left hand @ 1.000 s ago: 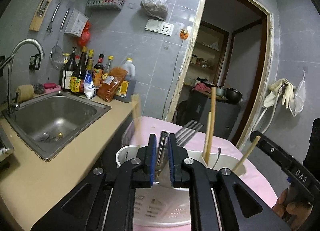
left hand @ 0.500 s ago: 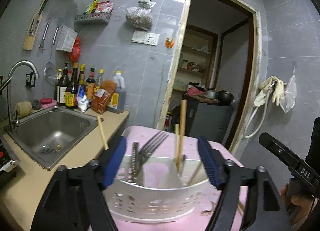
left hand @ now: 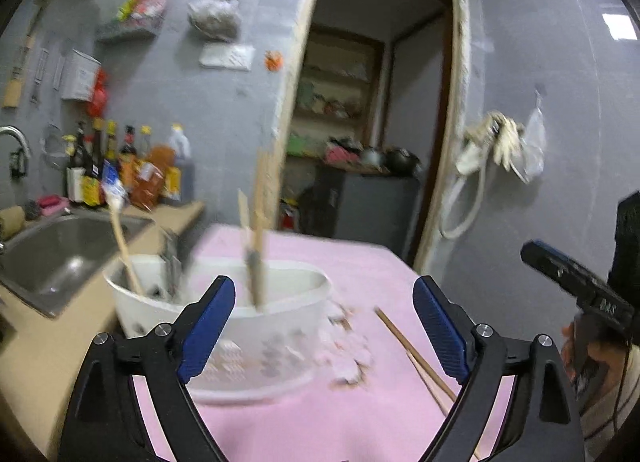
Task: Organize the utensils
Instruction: 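Withdraw both open tools up and away from the white holder, then move both open tools down to the loose wooden chopsticks on the cloth, then grasp a wooden chopstick with the right tool while the left tool grasps the other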
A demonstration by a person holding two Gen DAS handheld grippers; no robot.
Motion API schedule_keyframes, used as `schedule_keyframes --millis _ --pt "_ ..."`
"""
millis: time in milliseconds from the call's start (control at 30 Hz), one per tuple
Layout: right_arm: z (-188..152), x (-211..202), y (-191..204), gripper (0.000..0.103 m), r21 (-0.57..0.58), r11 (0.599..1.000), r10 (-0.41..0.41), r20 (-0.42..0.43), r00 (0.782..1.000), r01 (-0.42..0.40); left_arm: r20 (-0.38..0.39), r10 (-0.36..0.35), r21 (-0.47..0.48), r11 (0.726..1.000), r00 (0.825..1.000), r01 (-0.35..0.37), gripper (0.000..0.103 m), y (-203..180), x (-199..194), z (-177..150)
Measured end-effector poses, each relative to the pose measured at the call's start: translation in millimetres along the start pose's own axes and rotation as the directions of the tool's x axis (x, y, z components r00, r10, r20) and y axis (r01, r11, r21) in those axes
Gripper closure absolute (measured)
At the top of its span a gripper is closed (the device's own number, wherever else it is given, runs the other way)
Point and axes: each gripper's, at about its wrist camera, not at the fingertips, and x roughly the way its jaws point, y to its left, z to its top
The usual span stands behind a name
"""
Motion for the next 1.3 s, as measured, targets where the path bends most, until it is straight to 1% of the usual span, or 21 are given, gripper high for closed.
schedule_keyframes --millis 167,233,333,433,500,567,633,700,767,833,933,1033,1100,1200,1267,1300 --pt "-17.2 -17.0 -24.9 0.002 -0.011 0.998 -0.061 -0.072 0.996 0.061 -0.11 -0.048 0.013 0.999 0.993 0.049 0.016 -20.3 21.4 -24.1" --pt "-25.4 -21.2 -34.3 0.002 -0.009 0.997 -0.078 -0.104 0.991 0.078 -0.155 -0.061 0.013 0.998 0.986 0.063 0.016 -27.6 28.8 -32.9" --pt "-37.8 -22.1 -43.8 0.002 -0.005 0.996 -0.088 -0.156 0.984 0.088 -0.227 -0.079 0.028 0.996 0.971 0.088 0.016 -38.4 39.5 -43.3" --pt "-51.0 -19.3 -50.5 0.002 0.0 0.997 -0.078 -0.217 0.973 0.08 -0.294 -0.079 0.047 0.994 0.952 0.097 0.016 -49.2 49.4 -51.4" --pt "-60.4 -15.6 -52.8 0.002 0.001 0.998 -0.062 -0.261 0.963 0.065 -0.339 -0.063 0.062 0.994 0.939 0.088 0.016 -54.1 57.3 -56.1" --pt "-69.2 -10.0 -51.8 0.002 -0.004 0.999 -0.049 -0.31 0.949 0.051 -0.395 -0.044 0.072 0.994 0.918 0.078 0.016 -57.4 66.9 -61.4" --pt "-76.8 -3.5 -50.0 0.003 -0.002 1.0 -0.03 -0.355 0.934 0.031 -0.45 -0.029 0.076 0.995 0.892 0.07 0.016 -58.1 78.0 -67.3" --pt "-83.2 2.7 -47.7 0.007 -0.005 1.0 -0.015 -0.394 0.919 0.014 -0.488 -0.019 0.074 0.995 0.872 0.063 0.016 -58.0 84.6 -70.9" --pt "-89.0 9.9 -45.0 0.019 -0.011 1.0 -0.004 -0.432 0.902 -0.001 -0.514 -0.003 0.075 0.996 0.858 0.049 0.016 -56.4 90.7 -73.2" --pt "-94.7 16.7 -40.9 0.024 -0.014 1.0 0.009 -0.468 0.883 -0.017 -0.536 -0.004 0.063 0.997 0.844 0.046 0.016 -54.4 95.4 -74.5" --pt "-102.3 27.2 -34.0 0.031 -0.021 0.999 0.027 -0.515 0.857 -0.044 -0.55 -0.003 0.052 0.998 0.835 0.037 0.016 -50.9 100.3 -74.3" --pt "-109.1 37.3 -26.9 0.037 -0.025 0.997 0.048 -0.557 0.829 -0.074 -0.566 -0.024 0.028 0.998 0.824 0.048 0.016 -48.3 103.8 -74.5" --pt "-111.7 42.4 -22.4 0.04 -0.031 0.995 0.058 -0.578 0.814 -0.093 -0.572 -0.036 0.017 0.998 0.82 0.056 0.017 -45.5 103.8 -74.0" --pt "-113.4 49.1 -15.7 0.046 -0.057 0.993 0.05 -0.6 0.798 -0.105 -0.578 -0.052 0.008 0.998 0.814 0.07 0.018 -45.2 106.3 -73.0" --pt "-115.3 54.0 -13.1 0.053 -0.074 0.992 0.035 -0.615 0.788 -0.102 -0.582 -0.059 0.015 0.996 0.811 0.084 0.023 -47.5 108.7 -73.0" --pt "-116.2 56.0 -11.9 0.054 -0.083 0.991 0.028 -0.621 0.784 -0.101 -0.584 -0.062 0.017 0.996 0.809 0.089 0.024 -48.4 109.5 -73.3"
